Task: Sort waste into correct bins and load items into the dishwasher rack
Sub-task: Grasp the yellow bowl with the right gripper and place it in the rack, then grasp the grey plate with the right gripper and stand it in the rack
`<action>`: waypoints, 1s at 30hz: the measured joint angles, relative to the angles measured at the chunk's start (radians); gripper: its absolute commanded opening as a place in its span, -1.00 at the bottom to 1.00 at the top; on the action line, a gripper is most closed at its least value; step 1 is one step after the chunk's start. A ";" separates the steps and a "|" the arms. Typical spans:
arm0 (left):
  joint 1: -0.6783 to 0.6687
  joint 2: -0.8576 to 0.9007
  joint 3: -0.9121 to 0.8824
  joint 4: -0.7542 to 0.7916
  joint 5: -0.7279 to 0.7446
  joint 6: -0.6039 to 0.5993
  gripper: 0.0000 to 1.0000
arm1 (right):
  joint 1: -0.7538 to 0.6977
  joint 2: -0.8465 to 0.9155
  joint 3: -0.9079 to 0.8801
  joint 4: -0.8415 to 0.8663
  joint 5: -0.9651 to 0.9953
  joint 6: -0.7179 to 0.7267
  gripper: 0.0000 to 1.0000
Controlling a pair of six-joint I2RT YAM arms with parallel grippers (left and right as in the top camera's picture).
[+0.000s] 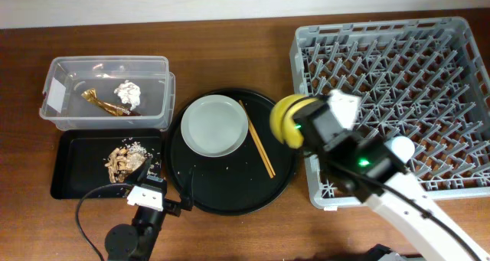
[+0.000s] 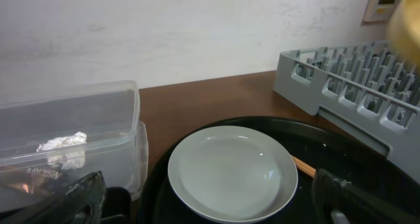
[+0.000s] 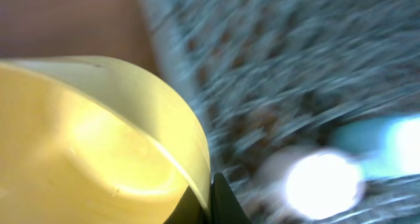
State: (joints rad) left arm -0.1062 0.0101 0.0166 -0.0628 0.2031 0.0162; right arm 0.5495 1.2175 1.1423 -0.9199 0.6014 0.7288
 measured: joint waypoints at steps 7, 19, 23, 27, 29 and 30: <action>0.000 -0.001 0.000 0.000 0.003 0.000 0.99 | -0.434 0.222 0.000 0.393 0.425 -0.363 -0.92; 0.000 0.000 0.000 0.000 0.003 0.000 0.99 | -0.317 0.534 0.011 0.379 0.586 -0.637 0.48; 0.000 0.000 0.000 0.001 0.003 0.000 0.99 | -0.149 0.498 0.021 0.250 0.504 -0.645 0.47; 0.000 0.000 0.000 0.000 0.003 0.000 0.99 | 0.022 0.317 0.211 0.040 -0.174 -0.475 0.31; 0.000 0.000 0.000 0.000 0.003 0.000 0.99 | 0.082 0.331 0.216 0.066 -0.526 -0.251 0.31; 0.000 0.000 0.000 0.000 0.003 0.000 0.99 | 0.114 0.380 0.204 0.079 -0.622 -0.127 0.27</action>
State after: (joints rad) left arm -0.1062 0.0101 0.0162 -0.0628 0.2066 0.0162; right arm 0.6636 1.5978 1.3468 -0.8413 -0.0204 0.6018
